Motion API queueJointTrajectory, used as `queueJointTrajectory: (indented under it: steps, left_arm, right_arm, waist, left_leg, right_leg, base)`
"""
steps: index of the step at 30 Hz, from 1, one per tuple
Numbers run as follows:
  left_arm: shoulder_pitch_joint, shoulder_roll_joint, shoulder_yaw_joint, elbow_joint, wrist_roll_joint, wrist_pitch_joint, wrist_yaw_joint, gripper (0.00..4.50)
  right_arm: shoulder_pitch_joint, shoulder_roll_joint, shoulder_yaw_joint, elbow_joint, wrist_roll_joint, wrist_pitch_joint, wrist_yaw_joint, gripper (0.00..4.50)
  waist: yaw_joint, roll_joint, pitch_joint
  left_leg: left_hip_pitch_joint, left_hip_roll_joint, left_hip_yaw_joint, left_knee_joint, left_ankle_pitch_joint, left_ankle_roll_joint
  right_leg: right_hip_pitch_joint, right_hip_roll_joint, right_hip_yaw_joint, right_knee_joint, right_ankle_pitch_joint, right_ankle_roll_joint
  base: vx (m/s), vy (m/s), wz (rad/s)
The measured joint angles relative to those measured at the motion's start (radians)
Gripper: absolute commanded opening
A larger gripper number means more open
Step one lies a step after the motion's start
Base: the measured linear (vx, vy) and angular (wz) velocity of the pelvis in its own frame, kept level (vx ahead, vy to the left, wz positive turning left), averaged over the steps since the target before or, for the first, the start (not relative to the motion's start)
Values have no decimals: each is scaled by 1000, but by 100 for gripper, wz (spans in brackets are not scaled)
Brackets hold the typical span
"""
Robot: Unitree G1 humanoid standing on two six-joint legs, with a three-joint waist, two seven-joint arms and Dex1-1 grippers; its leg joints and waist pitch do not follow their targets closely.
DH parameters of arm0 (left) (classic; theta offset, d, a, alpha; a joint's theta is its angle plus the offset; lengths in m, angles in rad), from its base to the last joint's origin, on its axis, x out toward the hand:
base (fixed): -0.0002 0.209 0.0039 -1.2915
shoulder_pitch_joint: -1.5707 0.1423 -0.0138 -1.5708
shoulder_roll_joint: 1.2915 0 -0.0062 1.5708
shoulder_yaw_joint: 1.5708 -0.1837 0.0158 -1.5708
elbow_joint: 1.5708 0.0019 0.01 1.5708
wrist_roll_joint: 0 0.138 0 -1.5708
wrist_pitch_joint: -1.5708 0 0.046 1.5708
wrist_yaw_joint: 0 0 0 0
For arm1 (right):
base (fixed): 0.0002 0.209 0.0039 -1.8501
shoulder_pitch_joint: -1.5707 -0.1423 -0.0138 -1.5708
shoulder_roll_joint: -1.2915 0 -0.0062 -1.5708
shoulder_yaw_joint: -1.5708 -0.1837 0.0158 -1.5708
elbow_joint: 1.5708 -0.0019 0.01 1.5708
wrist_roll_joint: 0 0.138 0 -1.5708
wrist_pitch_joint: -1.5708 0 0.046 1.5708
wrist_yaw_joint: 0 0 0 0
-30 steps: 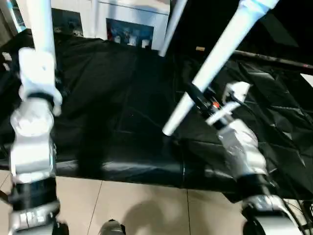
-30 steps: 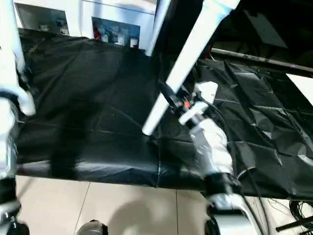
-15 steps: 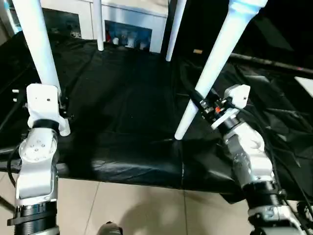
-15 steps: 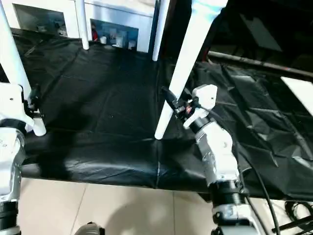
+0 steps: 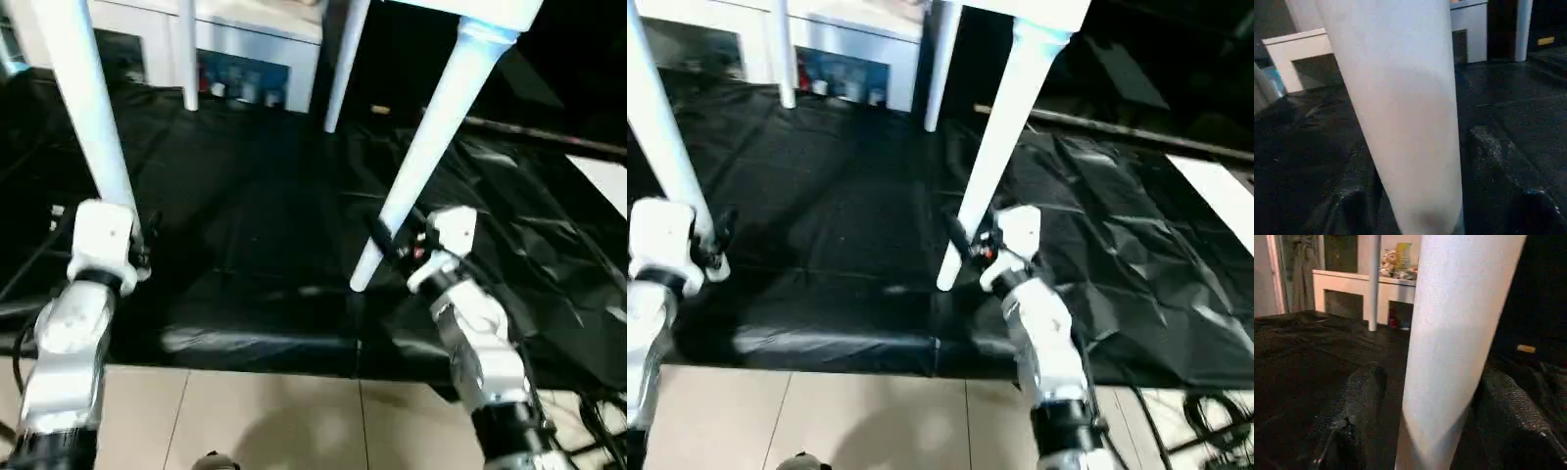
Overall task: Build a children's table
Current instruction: Flip table
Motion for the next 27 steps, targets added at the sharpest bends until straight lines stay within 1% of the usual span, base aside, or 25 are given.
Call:
queueJointTrajectory:
  steps: [1,2,4,5,7,9,10,11,13,15,17,18,20,23,25,27]
  left_arm:
    - [16,-5,10,-11,-10,-10,0,318]
    - [24,-10,17,-17,-18,-20,0,325]
    - [47,-27,43,-26,-37,-55,4,355]
    - [55,-35,51,-27,-48,-73,6,362]
    - [65,-53,63,-25,-74,-111,7,361]
    - [92,-74,73,-18,-152,-178,-49,361]
    - [114,-78,70,-18,-176,-210,-72,361]
    - [137,-81,65,-27,-183,-223,-78,361]
    - [197,-95,51,-72,-182,-239,-76,361]
    - [243,-120,45,-123,-183,-231,-72,361]
    - [294,-137,21,-194,-182,-191,-71,361]
    - [311,-137,6,-207,-177,-189,-71,361]
    - [328,-141,-23,-211,-156,-187,-68,361]
    - [345,-149,-53,-223,-95,-174,-30,361]
    - [365,-150,-57,-223,-57,-173,-7,361]
    - [371,-151,-55,-223,-39,-171,10,361]
  right_arm:
    - [8,2,-1,-11,0,1,-6,317]
    - [12,5,-1,-18,0,1,-9,334]
    - [18,11,-2,-32,-1,-14,-21,351]
    - [25,12,-2,-41,-1,-24,-26,351]
    - [46,16,-3,-60,-2,-46,-38,351]
    - [73,29,-5,-87,-4,-70,-54,351]
    - [93,34,-7,-105,-5,-78,-61,351]
    - [105,36,-8,-118,-5,-80,-66,351]
    - [151,36,-16,-166,-3,-82,-72,351]
    - [194,32,-22,-203,15,-62,-63,351]
    - [262,9,-2,-251,38,-26,-28,351]
    - [285,7,2,-259,41,-15,-22,351]
    - [301,8,6,-261,45,-2,-21,351]
    - [337,11,-2,-277,62,19,-45,351]
    - [371,10,-5,-306,64,38,-50,351]
    - [389,5,-4,-327,65,52,-48,351]
  waist:
    - [-5,1,0]
    - [-7,1,1]
    - [-10,2,1]
    - [-10,2,1]
    - [-10,1,1]
    - [-9,1,1]
    - [-9,2,1]
    - [-9,2,1]
    - [-7,2,1]
    - [-6,2,1]
    - [-5,1,1]
    - [-5,2,1]
    - [-8,3,2]
    - [-8,4,3]
    - [-10,4,3]
    - [-12,3,3]
  left_leg:
    - [0,0,0,0,0,0]
    - [0,0,0,-1,0,0]
    - [-1,0,0,-2,0,0]
    - [-1,0,0,-2,0,0]
    - [-1,0,0,-2,0,0]
    - [-1,0,0,-4,0,-1]
    - [-1,0,0,-3,-2,-4]
    - [-1,0,1,-3,-3,-5]
    - [-1,0,1,-4,-7,-5]
    - [-1,1,1,-4,-10,-7]
    - [-1,1,1,-6,-11,-9]
    - [-1,2,2,-7,-11,-9]
    - [-1,2,2,-7,-11,-9]
    - [1,3,2,-7,-11,-10]
    - [2,3,2,-6,-11,-10]
    - [2,3,1,-6,-11,-10]
  right_leg:
    - [-1,0,0,0,0,0]
    - [-2,0,0,0,0,0]
    - [-6,0,0,0,0,0]
    - [-8,0,1,0,0,0]
    - [-9,0,1,0,0,-1]
    - [-10,0,2,0,1,-1]
    - [-10,0,2,0,1,-1]
    - [-11,0,2,0,1,-1]
    - [-10,1,3,0,2,-2]
    - [-9,2,3,0,3,-2]
    - [-6,2,3,0,3,-6]
    - [-5,3,3,0,3,-6]
    - [-6,3,3,0,1,-2]
    - [-10,3,3,1,1,-2]
    - [-11,3,3,1,1,-1]
    - [-11,3,3,0,1,-1]
  base:
    - [0,0,0]
    - [0,0,0]
    - [0,0,0]
    - [0,0,0]
    - [0,0,0]
    - [0,0,0]
    - [0,0,0]
    - [0,0,0]
    - [0,0,0]
    - [0,0,0]
    - [0,0,0]
    - [0,0,0]
    - [0,0,0]
    - [0,0,0]
    - [0,0,0]
    - [0,0,0]
